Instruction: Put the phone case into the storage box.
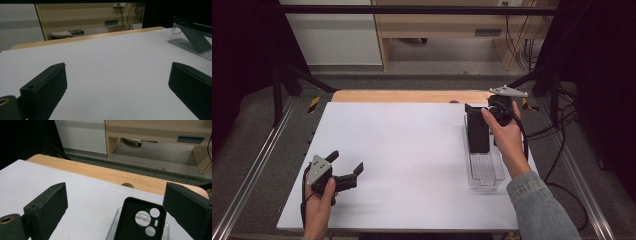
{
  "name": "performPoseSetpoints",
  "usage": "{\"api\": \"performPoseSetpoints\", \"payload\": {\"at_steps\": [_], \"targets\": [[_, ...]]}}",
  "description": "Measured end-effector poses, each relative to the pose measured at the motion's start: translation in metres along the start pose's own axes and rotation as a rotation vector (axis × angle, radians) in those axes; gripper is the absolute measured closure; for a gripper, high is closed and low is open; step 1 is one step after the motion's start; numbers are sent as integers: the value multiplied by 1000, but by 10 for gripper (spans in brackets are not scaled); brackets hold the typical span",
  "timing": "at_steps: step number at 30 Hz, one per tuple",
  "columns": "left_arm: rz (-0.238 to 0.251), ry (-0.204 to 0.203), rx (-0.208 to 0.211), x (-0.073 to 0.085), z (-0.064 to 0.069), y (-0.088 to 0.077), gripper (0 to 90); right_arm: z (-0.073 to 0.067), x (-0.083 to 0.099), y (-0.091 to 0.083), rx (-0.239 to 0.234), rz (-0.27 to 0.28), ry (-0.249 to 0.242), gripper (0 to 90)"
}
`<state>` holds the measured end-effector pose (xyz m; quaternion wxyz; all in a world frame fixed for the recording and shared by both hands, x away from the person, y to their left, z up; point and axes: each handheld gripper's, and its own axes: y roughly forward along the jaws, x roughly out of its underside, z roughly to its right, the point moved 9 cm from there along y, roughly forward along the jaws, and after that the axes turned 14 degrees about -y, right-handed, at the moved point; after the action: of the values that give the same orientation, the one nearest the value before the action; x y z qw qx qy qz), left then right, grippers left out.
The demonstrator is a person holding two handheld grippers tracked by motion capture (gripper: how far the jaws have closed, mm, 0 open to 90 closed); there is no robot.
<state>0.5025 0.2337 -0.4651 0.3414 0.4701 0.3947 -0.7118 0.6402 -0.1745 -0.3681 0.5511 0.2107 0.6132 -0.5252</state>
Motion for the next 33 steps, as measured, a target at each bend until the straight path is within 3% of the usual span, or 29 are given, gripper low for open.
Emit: {"api": "performPoseSetpoints", "payload": {"at_steps": [3,19,33], "targets": [[1,14,10,1,2,-4,18,-1,0,-5,-5,8,-4,58],[23,-11,-7,-2,-8,-12,16,0,4,-36,-3,58,9,49],[15,-3,2,1,-7,-18,16,8,12,-57,48,131,-3,60]]}}
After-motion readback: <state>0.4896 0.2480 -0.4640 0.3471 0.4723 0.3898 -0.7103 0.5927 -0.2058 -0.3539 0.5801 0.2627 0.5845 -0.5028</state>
